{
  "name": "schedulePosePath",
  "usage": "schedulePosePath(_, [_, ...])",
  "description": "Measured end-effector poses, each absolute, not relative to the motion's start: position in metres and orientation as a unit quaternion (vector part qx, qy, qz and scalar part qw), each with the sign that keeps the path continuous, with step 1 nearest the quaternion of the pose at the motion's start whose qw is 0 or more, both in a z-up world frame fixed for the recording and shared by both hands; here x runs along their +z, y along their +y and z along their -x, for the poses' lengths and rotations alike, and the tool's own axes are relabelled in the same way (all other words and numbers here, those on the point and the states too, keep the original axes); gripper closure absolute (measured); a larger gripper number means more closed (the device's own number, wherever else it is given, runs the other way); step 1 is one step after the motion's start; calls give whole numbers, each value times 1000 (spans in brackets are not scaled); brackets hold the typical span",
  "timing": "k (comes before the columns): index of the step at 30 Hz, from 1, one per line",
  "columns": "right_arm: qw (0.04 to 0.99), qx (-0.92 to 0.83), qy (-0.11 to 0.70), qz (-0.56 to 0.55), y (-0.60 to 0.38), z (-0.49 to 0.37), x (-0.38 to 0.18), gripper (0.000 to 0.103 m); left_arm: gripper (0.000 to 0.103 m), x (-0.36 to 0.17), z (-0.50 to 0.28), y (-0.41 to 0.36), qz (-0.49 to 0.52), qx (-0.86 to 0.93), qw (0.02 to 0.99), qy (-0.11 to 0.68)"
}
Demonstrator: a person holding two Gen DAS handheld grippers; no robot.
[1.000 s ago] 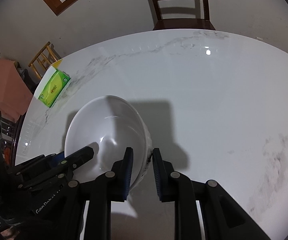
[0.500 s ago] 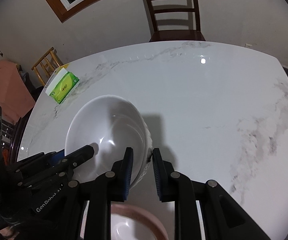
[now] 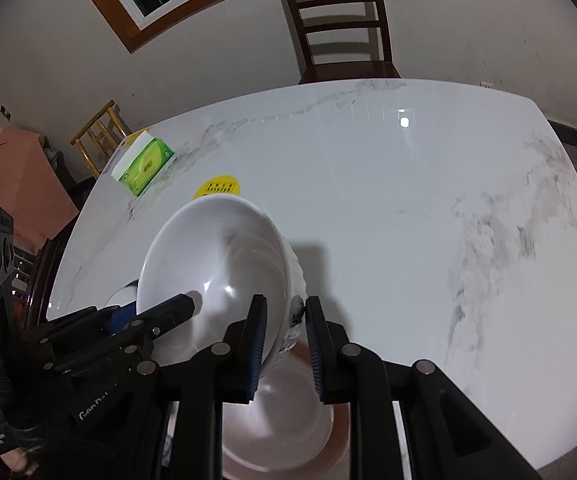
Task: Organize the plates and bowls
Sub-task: 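Carry the small white bowl over the pink bowl with the left gripper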
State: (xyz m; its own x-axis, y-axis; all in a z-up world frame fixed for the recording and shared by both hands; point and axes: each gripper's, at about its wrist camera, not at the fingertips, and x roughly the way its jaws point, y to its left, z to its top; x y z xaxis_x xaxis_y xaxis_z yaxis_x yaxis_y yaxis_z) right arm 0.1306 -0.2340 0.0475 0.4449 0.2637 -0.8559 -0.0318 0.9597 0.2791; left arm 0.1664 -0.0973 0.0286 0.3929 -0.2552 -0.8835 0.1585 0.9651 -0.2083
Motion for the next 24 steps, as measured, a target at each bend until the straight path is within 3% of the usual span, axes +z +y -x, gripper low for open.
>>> schedulePosePath(24, [822,72,551,-121,-235,-58,22,83,90,12,-95,-104,28,-140,815,561])
